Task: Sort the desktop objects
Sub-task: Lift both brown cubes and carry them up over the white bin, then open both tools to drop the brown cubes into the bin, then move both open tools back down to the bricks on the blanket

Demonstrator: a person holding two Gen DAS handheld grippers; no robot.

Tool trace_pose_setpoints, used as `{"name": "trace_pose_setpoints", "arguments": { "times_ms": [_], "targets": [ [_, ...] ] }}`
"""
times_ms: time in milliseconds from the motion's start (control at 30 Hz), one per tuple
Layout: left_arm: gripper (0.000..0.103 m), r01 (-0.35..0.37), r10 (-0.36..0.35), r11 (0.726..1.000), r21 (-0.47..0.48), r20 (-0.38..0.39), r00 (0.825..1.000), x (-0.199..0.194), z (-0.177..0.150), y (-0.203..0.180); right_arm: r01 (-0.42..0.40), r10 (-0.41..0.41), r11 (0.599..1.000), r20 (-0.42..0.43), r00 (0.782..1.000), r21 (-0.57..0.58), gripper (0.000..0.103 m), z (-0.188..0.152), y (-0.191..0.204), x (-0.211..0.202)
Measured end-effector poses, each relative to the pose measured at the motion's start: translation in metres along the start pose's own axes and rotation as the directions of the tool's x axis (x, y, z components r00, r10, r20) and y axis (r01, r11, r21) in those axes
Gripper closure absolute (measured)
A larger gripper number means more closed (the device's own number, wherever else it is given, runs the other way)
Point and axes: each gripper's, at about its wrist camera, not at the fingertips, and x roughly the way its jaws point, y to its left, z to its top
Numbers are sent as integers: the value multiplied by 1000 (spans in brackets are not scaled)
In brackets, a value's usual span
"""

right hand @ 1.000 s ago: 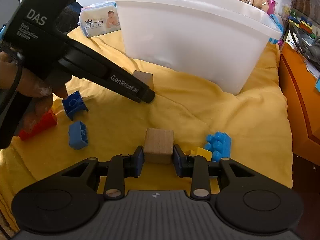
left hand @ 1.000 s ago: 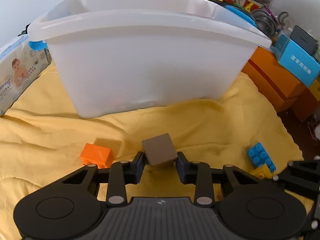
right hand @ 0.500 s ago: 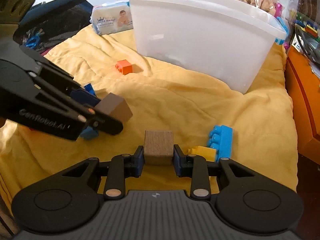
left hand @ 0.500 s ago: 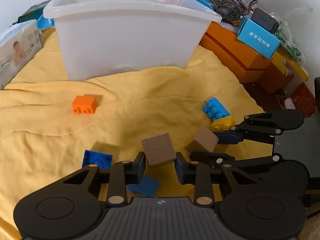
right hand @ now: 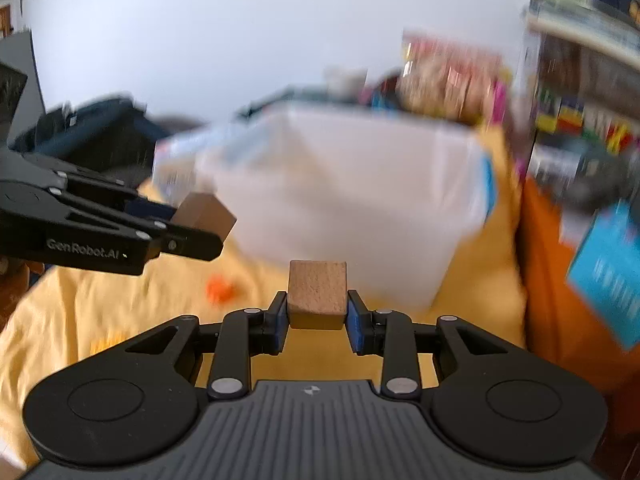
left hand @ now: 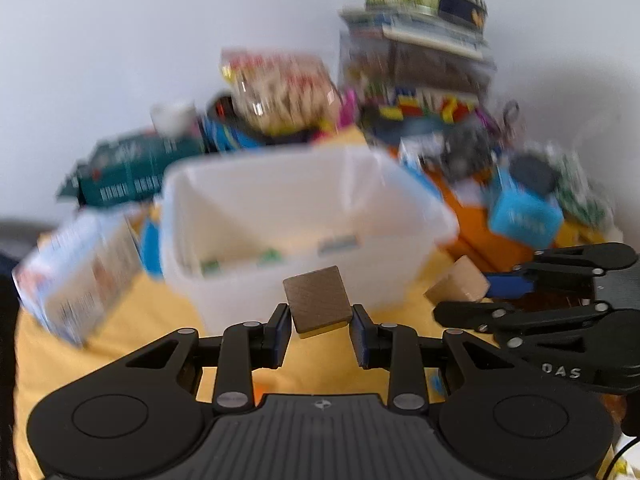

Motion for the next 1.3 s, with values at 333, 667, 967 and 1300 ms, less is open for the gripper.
{"name": "trace_pose_setpoints", "arguments": {
  "times_ms": [333, 667, 967, 1300],
  "targets": [
    [70, -19, 23, 999, -38, 105, 994, 23, 58, 18, 53, -57, 998, 134, 989, 29, 70, 70, -18, 24],
    [70, -22, 24, 996, -84, 25, 999, 79, 47, 34, 86, -87, 996, 74, 993, 17, 70, 74, -30, 75],
    [52, -65, 65, 994, -87, -4, 998, 71, 31, 41, 82, -86, 992, 45, 995, 91, 64, 68, -48, 80],
    [47, -58, 57, 996, -67, -17, 998, 11, -12, 20, 107, -113, 991, 74, 991, 83, 52, 36, -51, 13]
  ]
}}
